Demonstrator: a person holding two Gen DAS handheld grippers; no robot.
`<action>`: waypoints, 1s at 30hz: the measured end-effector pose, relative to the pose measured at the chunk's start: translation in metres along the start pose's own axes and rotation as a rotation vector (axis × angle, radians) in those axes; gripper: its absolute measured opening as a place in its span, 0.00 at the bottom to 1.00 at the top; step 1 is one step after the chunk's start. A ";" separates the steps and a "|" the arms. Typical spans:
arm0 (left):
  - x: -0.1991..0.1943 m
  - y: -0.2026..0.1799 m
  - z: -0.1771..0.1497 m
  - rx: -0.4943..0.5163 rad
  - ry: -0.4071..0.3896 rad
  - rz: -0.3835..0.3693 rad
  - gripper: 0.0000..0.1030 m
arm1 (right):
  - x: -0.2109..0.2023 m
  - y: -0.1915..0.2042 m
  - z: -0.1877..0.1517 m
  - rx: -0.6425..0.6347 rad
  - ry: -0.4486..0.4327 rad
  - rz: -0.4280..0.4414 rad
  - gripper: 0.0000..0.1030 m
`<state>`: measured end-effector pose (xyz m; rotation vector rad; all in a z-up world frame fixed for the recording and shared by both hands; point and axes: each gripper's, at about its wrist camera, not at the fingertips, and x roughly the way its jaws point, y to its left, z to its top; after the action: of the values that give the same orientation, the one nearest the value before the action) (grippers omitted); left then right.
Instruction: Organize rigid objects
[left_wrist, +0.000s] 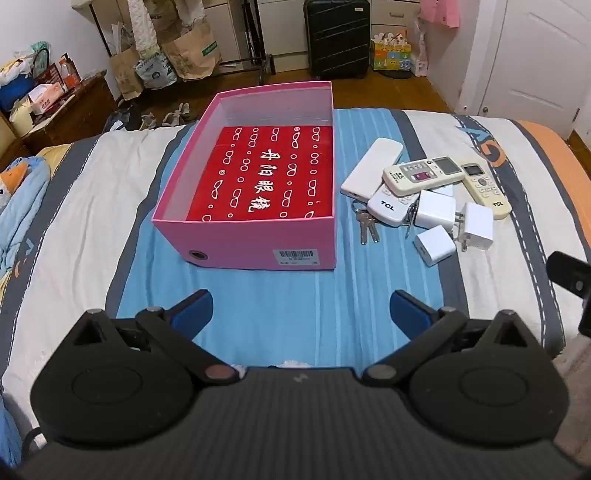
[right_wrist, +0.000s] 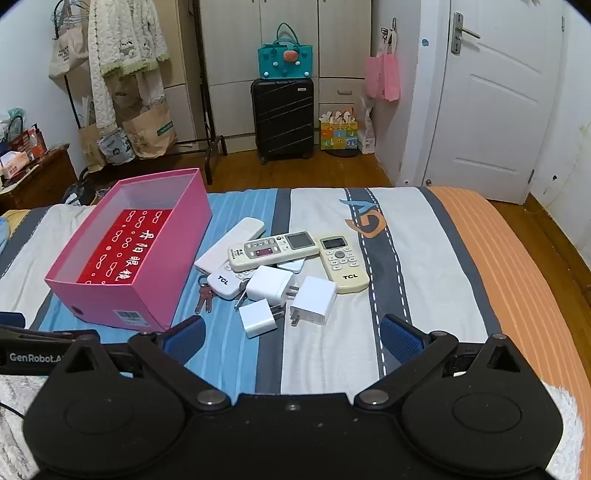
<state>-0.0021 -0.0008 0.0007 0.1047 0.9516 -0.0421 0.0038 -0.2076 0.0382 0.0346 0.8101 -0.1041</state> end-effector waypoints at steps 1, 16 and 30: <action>-0.001 0.000 -0.001 0.005 -0.002 0.004 1.00 | 0.000 0.000 0.000 0.002 0.000 -0.002 0.99; 0.005 -0.003 0.000 0.030 -0.007 0.000 1.00 | 0.004 -0.003 -0.001 0.019 0.003 -0.004 0.99; 0.009 0.013 -0.003 0.013 -0.010 0.058 1.00 | 0.010 -0.005 -0.003 0.035 0.012 -0.014 0.99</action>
<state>0.0015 0.0123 -0.0072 0.1440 0.9382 0.0051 0.0081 -0.2129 0.0293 0.0624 0.8205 -0.1312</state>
